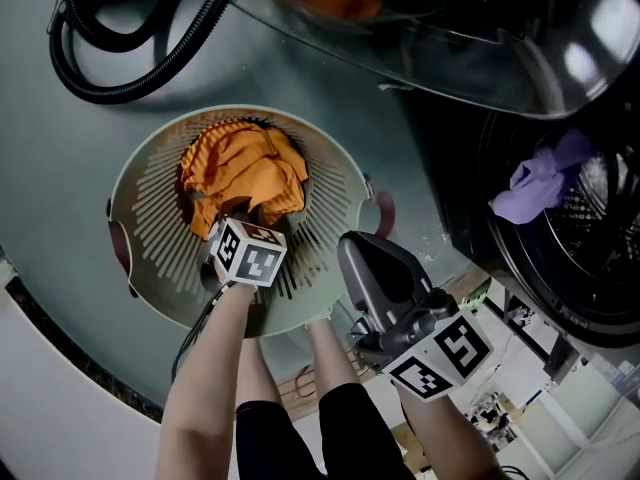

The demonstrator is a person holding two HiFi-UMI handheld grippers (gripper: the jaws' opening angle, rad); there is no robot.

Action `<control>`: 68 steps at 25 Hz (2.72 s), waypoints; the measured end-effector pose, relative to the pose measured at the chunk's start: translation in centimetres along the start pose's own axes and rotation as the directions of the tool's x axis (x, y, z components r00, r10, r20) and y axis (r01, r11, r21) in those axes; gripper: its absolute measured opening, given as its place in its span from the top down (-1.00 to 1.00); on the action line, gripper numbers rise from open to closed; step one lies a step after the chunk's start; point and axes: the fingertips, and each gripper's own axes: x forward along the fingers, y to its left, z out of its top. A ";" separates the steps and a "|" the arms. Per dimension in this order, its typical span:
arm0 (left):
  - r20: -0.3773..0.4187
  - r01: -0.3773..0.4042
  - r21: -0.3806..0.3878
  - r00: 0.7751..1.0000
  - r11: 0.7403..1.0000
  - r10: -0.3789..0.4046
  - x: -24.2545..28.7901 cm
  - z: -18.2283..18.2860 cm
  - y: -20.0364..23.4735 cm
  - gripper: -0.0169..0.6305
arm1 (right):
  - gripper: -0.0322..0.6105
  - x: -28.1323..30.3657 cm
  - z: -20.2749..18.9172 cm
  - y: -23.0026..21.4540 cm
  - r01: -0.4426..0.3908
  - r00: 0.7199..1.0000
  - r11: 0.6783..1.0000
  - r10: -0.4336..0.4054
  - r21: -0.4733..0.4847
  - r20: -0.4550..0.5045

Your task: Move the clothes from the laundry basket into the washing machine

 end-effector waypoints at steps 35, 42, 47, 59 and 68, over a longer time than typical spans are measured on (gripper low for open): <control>0.590 0.206 0.228 0.749 0.952 -0.303 -51.4 24.3 -9.3 0.86 | -0.29 -15.8 14.4 10.9 0.302 0.940 0.952 -0.305 0.041 0.153; 0.592 0.331 0.410 0.612 0.850 -0.524 -57.6 29.0 -14.7 0.86 | -0.83 -14.6 17.1 11.9 0.206 0.962 0.976 -0.189 -0.068 0.198; 0.604 0.397 0.496 0.481 0.773 -0.635 -61.5 32.0 -17.5 0.86 | -0.66 -14.9 17.3 11.2 0.209 0.969 0.968 -0.184 -0.142 0.167; 0.576 0.395 0.474 0.537 0.787 -0.616 -55.1 33.9 -20.5 0.82 | 0.74 -24.2 19.1 2.0 0.424 0.834 0.899 -0.435 0.112 0.338; 0.496 0.407 0.370 0.674 0.835 -0.548 -43.4 30.9 -22.3 0.37 | 0.74 -28.4 19.2 -6.0 0.531 0.697 0.810 -0.584 0.248 0.416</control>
